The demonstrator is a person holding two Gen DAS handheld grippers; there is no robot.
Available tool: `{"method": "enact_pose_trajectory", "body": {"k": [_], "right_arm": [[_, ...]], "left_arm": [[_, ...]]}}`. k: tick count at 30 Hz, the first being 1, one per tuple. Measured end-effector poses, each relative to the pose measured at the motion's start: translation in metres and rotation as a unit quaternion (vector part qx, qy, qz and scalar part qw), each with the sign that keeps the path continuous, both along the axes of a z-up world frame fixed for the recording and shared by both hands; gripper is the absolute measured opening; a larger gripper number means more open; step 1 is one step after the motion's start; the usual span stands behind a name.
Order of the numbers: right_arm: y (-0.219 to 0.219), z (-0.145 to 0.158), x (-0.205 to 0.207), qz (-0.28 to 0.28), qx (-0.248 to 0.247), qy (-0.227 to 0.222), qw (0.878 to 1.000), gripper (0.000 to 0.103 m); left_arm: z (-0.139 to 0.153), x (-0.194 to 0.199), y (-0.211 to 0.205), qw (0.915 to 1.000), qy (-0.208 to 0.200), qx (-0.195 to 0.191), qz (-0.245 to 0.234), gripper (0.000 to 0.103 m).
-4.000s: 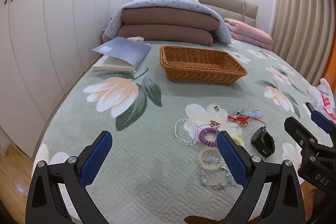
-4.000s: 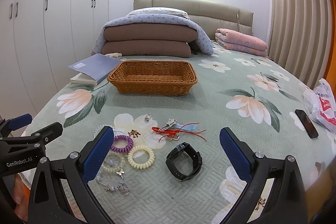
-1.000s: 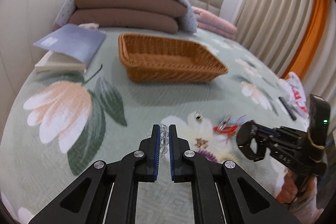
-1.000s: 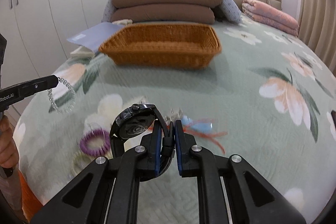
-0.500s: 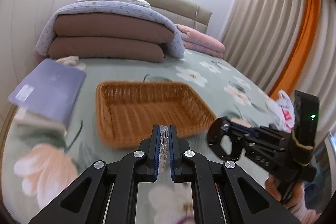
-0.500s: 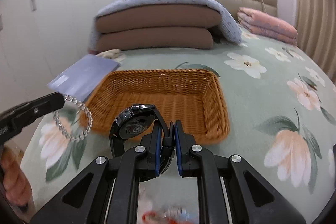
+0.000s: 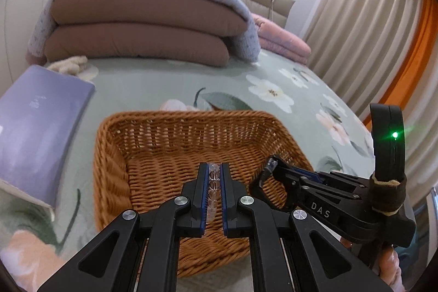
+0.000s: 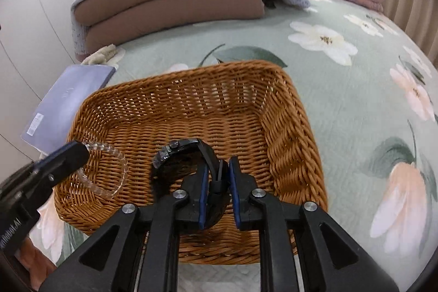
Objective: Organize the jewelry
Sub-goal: 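Carry the watch in the right tool while the left tool carries the bracelet to the basket, then open both tools to drop the watch and bracelet into the basket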
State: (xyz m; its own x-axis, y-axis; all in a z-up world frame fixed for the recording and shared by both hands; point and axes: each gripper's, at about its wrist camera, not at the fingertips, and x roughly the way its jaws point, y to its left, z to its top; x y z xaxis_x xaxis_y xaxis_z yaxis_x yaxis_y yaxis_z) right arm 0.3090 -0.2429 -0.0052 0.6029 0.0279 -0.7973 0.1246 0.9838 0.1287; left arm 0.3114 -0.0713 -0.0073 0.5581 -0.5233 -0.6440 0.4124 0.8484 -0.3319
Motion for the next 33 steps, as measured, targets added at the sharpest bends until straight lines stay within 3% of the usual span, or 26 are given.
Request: {"method": "enact_pose_trajectory", "body": {"k": [6,10,16,19,26,33], "right_arm": [[-0.013,0.014,-0.018,-0.003,0.026,-0.022,0.999,0.026],[-0.014,0.035,-0.043,0.007,0.031,-0.045,0.998,0.026],[-0.002,0.055,-0.105,0.042,0.039,-0.071,0.996,0.033],[0.011,0.057,-0.140,0.076,0.035,-0.082,0.993,0.036],[0.041,0.030,-0.206,0.118,0.012,-0.069,0.991,0.036],[0.050,-0.016,-0.236,0.128,0.022,-0.027,0.991,0.036]], "left_arm": [[-0.009,-0.004,-0.004,0.9998,0.011,0.013,-0.014,0.013],[0.002,-0.018,0.001,0.9998,-0.002,0.016,-0.009,0.043],[0.029,-0.061,0.021,0.9995,-0.027,-0.005,-0.014,0.045],[0.041,-0.092,0.031,0.9988,-0.042,-0.010,-0.020,0.053],[0.045,-0.166,0.052,0.9976,-0.061,-0.003,-0.034,0.056],[0.009,-0.212,0.072,0.9994,-0.018,0.005,-0.027,0.056]]}}
